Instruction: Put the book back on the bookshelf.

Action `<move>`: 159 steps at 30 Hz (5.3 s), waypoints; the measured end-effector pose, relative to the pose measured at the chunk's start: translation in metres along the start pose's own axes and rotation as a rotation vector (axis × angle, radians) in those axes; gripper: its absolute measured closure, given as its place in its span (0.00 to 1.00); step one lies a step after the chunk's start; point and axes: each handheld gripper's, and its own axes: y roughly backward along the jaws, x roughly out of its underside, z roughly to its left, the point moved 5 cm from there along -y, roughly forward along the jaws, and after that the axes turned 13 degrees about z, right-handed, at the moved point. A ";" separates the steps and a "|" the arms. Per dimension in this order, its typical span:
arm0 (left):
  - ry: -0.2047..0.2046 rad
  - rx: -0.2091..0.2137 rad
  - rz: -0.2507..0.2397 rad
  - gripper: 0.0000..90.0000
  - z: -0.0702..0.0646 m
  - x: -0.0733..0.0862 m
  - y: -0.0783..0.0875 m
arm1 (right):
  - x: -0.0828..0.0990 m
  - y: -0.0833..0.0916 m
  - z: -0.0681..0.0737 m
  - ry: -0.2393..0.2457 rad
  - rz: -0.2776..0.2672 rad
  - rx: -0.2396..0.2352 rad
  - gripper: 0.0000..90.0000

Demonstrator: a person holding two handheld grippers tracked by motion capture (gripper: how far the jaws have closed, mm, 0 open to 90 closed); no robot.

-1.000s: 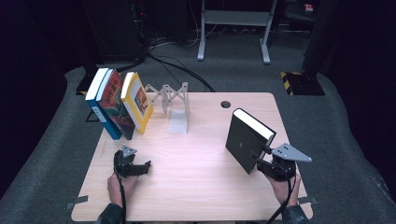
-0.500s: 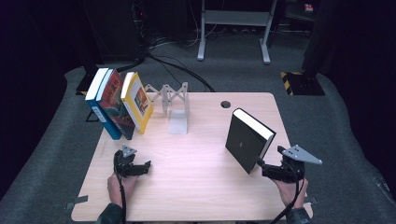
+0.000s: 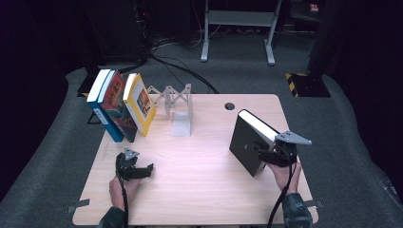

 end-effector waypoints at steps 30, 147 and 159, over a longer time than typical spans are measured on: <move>0.000 -0.001 0.000 0.09 0.000 0.000 0.000 | -0.015 -0.020 0.014 0.206 -0.004 -0.212 0.60; -0.342 0.425 -0.029 0.00 -0.149 -0.093 0.010 | 0.005 -0.033 0.039 0.080 0.088 -0.172 0.10; -0.355 0.470 -0.052 0.00 -0.165 -0.101 0.012 | 0.004 -0.034 0.045 0.089 0.087 -0.180 0.11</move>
